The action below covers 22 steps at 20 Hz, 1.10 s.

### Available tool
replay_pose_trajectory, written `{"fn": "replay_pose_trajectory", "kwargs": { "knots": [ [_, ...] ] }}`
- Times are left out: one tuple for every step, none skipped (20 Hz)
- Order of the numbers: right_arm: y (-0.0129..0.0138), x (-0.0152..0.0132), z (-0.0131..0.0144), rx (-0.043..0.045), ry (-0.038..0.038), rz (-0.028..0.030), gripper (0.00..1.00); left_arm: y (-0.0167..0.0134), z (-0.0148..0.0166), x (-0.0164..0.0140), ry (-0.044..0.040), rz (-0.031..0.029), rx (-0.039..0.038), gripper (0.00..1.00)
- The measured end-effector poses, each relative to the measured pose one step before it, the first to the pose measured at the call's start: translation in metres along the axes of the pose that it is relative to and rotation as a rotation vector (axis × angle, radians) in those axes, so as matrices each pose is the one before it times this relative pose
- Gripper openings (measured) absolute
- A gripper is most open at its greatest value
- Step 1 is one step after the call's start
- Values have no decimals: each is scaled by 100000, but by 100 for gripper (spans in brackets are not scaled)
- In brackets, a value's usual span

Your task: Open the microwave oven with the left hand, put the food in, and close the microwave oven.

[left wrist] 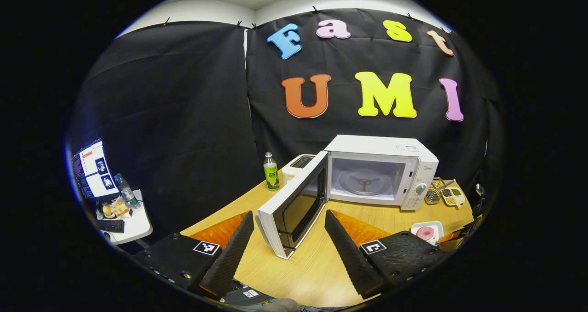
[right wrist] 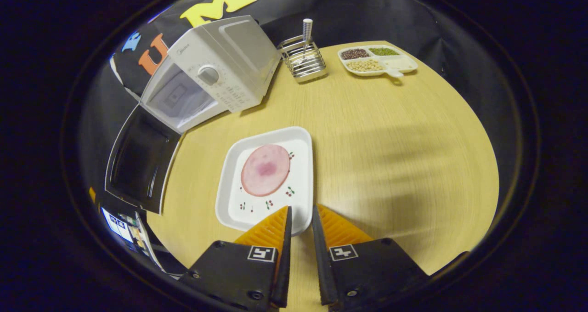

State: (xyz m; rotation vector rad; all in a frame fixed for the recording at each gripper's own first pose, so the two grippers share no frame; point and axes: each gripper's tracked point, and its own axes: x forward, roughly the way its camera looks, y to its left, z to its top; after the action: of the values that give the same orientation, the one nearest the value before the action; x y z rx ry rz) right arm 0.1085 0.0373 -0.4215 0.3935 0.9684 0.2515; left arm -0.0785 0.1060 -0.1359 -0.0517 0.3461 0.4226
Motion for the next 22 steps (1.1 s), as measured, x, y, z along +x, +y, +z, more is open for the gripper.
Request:
{"fn": "replay_pose_trajectory", "kwargs": {
  "knots": [
    [-141,2,-20,1726,154,-768,29,20,-117,355,915,-389,-334,95],
    [-546,150,134,1379,-287,-2008,25,-55,-11,449,428,-806,-270,95],
    [-66,114,67,4073,-1200,-611,19,86,152,268,-304,-626,139,95],
    [-37,270,312,4243,-574,305,9,-47,223,186,-1057,-864,457,95],
    [73,156,64,2106,283,480,0,-98,317,177,-1672,-961,708,95],
    [-9,30,112,311,242,-184,4,-208,106,415,-546,-1192,1104,95],
    [8,-105,-47,-1414,98,-170,4,-80,-29,185,-267,-1259,1483,95],
    [-22,-24,36,428,-66,-414,4,15,-85,120,-112,-947,1669,95],
    [122,107,23,1745,-193,119,4,164,62,134,-376,-704,1555,95],
    [329,113,-226,3622,312,1563,4,232,153,46,-595,-521,1169,95],
    [583,-12,-136,3972,21,2995,4,179,174,57,-580,-667,1221,95],
    [561,-74,-144,3386,-158,2382,4,-136,268,-106,-1301,-1642,1264,95],
    [432,-257,-260,2365,11,1500,4,16,228,46,-977,-1074,1621,95],
    [520,-190,-316,1015,148,1291,4,-153,182,106,-855,-1864,957,95],
    [497,-125,-128,344,-581,987,4,-210,262,91,-898,-1680,446,95],
    [507,-306,-158,326,-733,683,4,-154,218,46,-941,-1608,25,95],
    [666,-298,-76,1321,-717,1400,4,-141,128,172,-384,-1187,-169,95],
    [798,-129,-11,2330,-545,1942,4,-80,37,347,-187,-1223,-512,95],
    [939,-150,-122,3156,-459,2545,4,-176,-1,216,-71,-1404,-943,95],
    [1058,-113,-85,3563,-553,2807,4,-95,-1,108,140,-718,-869,95],
    [1035,-82,-63,3011,-669,2103,4,-65,154,140,-518,-1072,-584,95],
    [1188,-24,-57,1677,-1006,1505,3,104,112,61,-423,-486,122,95]
  ]
}}
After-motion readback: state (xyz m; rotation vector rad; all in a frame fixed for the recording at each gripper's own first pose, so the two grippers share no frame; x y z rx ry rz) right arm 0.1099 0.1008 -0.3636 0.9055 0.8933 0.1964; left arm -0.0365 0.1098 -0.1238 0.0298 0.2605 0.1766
